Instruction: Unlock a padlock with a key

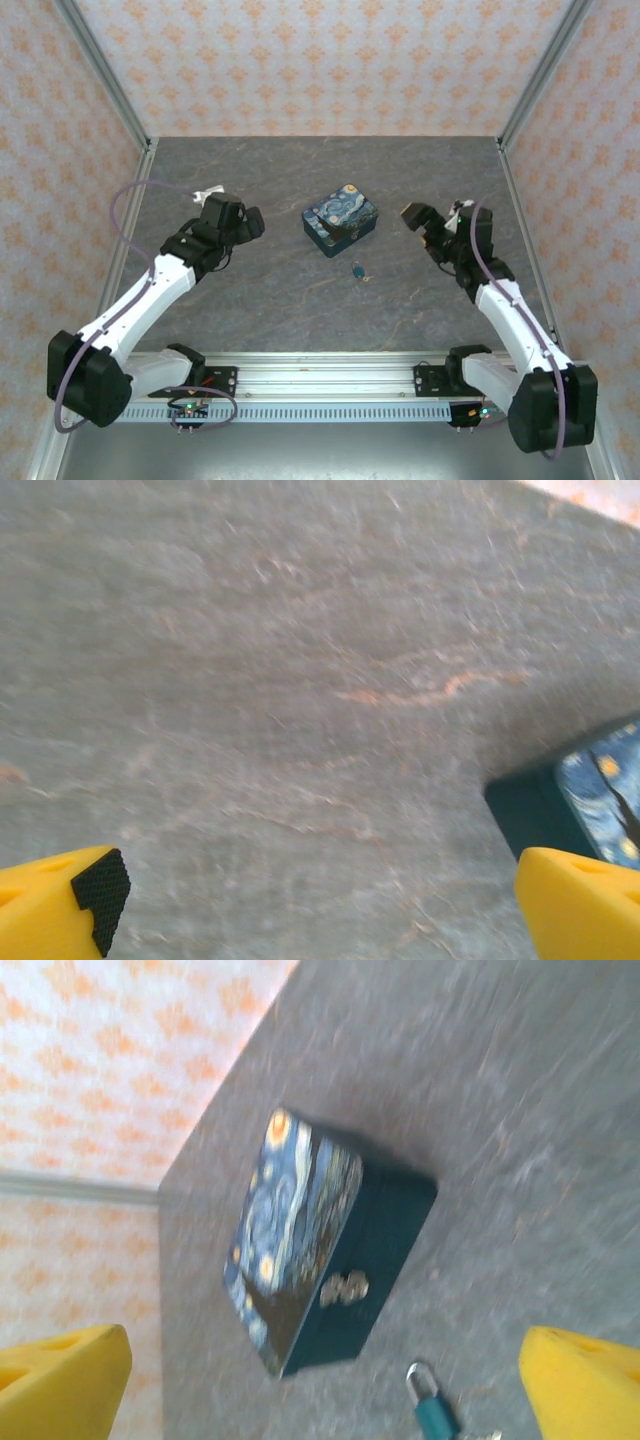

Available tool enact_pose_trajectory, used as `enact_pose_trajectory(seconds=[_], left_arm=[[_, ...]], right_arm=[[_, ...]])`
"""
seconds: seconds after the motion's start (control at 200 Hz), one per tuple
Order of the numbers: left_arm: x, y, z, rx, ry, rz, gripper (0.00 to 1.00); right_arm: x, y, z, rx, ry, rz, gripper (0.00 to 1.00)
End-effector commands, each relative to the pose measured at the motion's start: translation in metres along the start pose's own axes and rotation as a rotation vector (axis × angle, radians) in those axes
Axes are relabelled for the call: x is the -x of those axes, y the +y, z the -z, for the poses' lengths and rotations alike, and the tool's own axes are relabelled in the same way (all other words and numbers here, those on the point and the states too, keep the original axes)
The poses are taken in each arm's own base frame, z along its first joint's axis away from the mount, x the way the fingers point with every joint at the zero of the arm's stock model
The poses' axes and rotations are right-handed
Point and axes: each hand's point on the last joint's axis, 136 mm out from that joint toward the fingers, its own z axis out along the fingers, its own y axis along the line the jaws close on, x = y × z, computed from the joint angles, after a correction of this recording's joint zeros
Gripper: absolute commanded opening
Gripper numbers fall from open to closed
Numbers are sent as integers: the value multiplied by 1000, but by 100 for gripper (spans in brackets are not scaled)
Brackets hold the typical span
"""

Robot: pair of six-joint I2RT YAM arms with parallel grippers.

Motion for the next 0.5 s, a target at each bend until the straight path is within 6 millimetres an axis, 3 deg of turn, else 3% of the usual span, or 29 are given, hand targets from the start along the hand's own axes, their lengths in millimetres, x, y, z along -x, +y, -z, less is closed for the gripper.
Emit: enact_pose_trajectory(seconds=[0.0,0.14,0.255,0.355,0.495], left_arm=[[28,31,9,130,-199,-39,100],[43,57,18,232,-359,-37,100],[45,76,14,279,-381,-16,100],[45,86,6,302,-399,-35,100],[44,99,-11,363,-412,-98,100]], right_arm=[[31,-28,6,-166,-66,29,99],[80,-61,20,-399,-262,119,99],[108,-87,31,-568,-411,263,99],[115,-107,34,-648,-491,358,99],[116,-117,25,-617,-563,419,99]])
